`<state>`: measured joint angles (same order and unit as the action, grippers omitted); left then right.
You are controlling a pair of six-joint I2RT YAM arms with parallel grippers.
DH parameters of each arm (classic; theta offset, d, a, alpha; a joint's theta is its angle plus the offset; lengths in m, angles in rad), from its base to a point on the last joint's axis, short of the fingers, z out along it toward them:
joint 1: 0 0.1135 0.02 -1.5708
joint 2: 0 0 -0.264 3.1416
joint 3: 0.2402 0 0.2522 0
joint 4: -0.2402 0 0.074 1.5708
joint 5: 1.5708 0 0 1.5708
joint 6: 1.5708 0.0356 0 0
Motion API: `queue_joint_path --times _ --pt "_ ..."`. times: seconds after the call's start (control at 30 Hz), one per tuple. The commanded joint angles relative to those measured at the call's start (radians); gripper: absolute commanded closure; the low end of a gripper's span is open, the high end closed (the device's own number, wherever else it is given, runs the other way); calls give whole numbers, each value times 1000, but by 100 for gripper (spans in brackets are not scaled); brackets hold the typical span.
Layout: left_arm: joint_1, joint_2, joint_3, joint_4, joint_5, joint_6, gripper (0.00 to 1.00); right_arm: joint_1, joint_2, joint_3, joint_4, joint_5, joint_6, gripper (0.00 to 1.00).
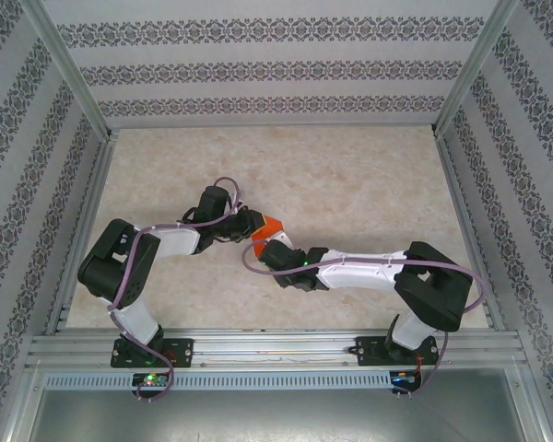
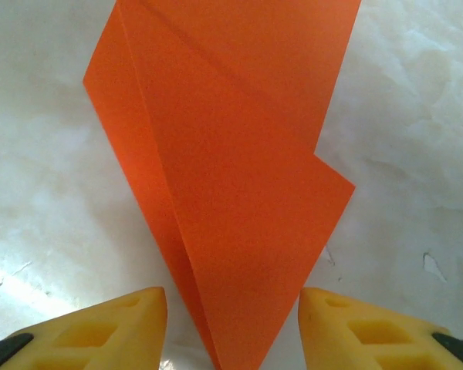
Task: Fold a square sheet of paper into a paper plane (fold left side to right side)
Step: Fourth fold the wing at the center of the table.
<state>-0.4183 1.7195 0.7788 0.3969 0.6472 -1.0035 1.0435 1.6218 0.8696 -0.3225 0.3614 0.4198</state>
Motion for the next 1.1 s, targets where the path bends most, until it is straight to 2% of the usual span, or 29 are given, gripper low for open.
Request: queue_joint_path --times 0.0,0.33,0.63,0.7,0.83,1.07 --pt "-14 -26 24 -9 -11 5 84 8 32 35 -6 51 7 54" --pt "-14 -25 29 -22 -14 12 84 9 71 51 -8 66 9 66" --pt "-12 -50 17 -37 -32 25 83 7 70 48 -15 67 12 93" --pt "-6 -70 10 -55 -37 39 80 7 69 46 -15 66 14 98" --pt "26 -129 -24 -95 -45 62 72 1 54 37 -10 50 18 100" --pt "144 -283 -117 -183 -31 105 66 -29 12 8 27 -49 1 100"
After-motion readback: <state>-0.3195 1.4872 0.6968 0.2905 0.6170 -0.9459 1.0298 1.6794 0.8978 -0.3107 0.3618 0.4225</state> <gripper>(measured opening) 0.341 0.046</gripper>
